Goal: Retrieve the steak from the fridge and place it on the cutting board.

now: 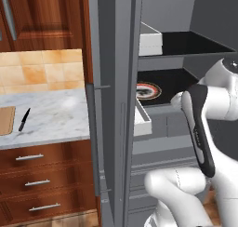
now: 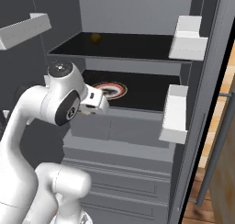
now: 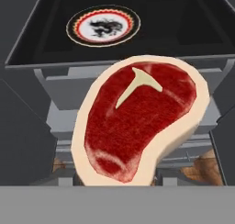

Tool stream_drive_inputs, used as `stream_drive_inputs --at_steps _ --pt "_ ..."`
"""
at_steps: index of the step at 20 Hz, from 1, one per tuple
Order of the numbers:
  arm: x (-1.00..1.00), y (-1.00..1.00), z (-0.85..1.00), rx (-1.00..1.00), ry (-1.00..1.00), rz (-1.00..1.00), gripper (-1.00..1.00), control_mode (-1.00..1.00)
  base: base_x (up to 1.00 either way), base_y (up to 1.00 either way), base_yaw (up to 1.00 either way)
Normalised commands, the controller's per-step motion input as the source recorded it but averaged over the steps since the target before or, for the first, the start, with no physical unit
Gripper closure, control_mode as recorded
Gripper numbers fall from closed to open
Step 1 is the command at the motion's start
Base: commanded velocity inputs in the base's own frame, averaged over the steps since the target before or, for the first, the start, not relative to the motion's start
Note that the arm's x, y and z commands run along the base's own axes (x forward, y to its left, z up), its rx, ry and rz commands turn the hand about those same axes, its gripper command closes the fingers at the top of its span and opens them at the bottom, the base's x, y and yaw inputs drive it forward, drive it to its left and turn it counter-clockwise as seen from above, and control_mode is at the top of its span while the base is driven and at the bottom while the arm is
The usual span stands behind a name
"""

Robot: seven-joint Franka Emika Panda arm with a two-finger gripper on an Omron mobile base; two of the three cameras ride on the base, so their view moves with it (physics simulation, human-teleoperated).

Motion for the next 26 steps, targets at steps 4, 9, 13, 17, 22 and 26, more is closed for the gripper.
stream_drive_inputs --at_steps 4,9,13,17,22,26 --pt "-0.66 0.00 0.00 0.00 0.13 0.00 1.00 -1.00 0.00 0.00 0.00" --pt "-0.57 0.05 0.00 -0.05 0.05 0.00 1.00 -1.00 0.00 0.00 0.00" --pt "-0.29 0.23 0.00 -0.08 0.05 0.00 1.00 -1.00 0.00 0.00 0.00" --pt "-0.36 0.22 0.00 -0.07 0.02 0.00 1.00 -1.00 0.00 0.00 0.00" --pt "-0.63 0.00 0.03 0.00 0.00 0.00 1.00 -1.00 0.00 0.00 0.00" --pt "-0.33 0.12 0.00 -0.04 0.04 0.00 1.00 -1.00 0.00 0.00 0.00"
